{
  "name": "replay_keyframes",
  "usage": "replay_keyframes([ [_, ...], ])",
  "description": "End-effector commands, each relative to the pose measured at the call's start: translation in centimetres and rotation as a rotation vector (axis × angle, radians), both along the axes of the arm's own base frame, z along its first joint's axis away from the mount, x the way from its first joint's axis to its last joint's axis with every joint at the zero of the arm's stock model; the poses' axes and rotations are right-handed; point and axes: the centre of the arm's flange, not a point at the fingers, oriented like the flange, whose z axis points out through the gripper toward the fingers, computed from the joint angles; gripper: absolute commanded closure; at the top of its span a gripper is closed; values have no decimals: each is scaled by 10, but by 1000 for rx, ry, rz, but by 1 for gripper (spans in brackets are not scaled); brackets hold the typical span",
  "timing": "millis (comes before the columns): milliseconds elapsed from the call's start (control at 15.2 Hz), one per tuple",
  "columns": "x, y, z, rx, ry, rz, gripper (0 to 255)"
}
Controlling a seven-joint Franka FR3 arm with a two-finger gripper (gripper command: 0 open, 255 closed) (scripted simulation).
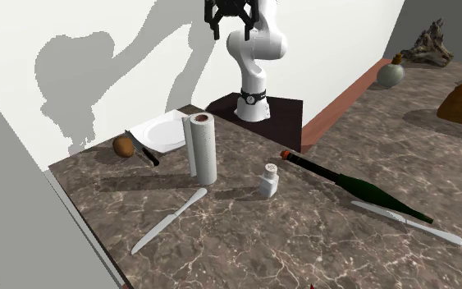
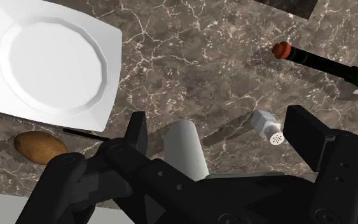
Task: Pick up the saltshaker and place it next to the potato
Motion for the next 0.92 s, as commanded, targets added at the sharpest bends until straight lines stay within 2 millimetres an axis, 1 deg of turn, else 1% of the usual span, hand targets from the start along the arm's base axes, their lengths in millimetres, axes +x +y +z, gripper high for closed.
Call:
replay_keyframes([
  [0,0,0,0,0,0,0,0],
  [858,106,89,-107,-20,22,-28,0],
])
